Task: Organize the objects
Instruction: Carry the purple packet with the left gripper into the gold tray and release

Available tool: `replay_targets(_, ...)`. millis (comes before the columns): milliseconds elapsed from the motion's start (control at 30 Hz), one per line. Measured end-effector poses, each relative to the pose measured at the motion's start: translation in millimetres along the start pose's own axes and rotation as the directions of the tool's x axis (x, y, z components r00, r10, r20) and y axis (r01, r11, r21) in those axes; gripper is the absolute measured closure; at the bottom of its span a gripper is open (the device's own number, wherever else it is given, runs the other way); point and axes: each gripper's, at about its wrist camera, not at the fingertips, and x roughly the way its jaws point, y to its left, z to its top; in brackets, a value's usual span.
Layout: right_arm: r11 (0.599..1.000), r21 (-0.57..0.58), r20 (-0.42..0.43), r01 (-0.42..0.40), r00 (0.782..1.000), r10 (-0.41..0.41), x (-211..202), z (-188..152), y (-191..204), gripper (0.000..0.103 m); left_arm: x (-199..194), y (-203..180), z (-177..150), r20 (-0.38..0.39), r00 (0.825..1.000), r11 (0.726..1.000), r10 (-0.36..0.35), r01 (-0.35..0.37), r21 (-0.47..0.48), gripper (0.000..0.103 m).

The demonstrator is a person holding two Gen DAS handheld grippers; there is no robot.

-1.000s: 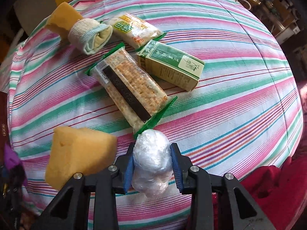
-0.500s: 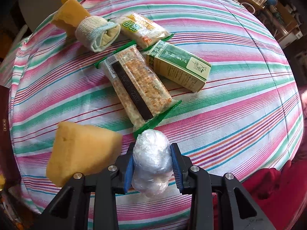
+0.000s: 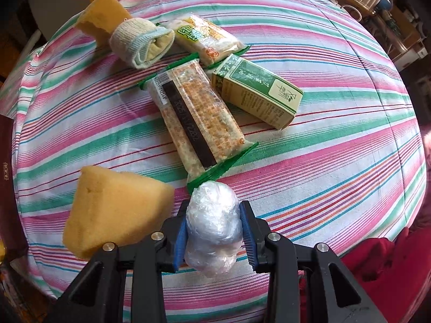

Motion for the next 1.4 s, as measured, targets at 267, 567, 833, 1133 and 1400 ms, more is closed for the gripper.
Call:
replay_targets(267,1.0,-0.007,-0.004,0.014,1.0,-0.014,-4,-1,1,0.066,28,4,8,-0.022,0.994,0.994,0.106,-0.106,0.03,0.061)
replay_targets(567,1.0,-0.001,-0.005,0.015,1.0,-0.015,-6,-3,1,0.066,7,8,4,0.029,0.992,0.992,0.122,-0.123,0.018,0.05)
replay_targets(833,1.0,0.013,0.008,0.01,1.0,-0.011,-11,-2,-3,0.067,-49,0,-20,0.139,0.988,0.997,0.067,-0.07,0.017,0.049)
replay_targets(1133,0.998,0.057,0.089,-0.032,0.996,0.027,-33,-7,-8,0.067,-98,-28,-80,0.173,0.983,0.997,-0.065,0.056,0.055,0.049)
replay_targets(1400,0.993,0.099,0.201,-0.063,0.979,0.042,-60,-19,-8,0.067,-113,-35,-113,0.168,0.983,0.997,-0.076,0.07,0.043,0.049)
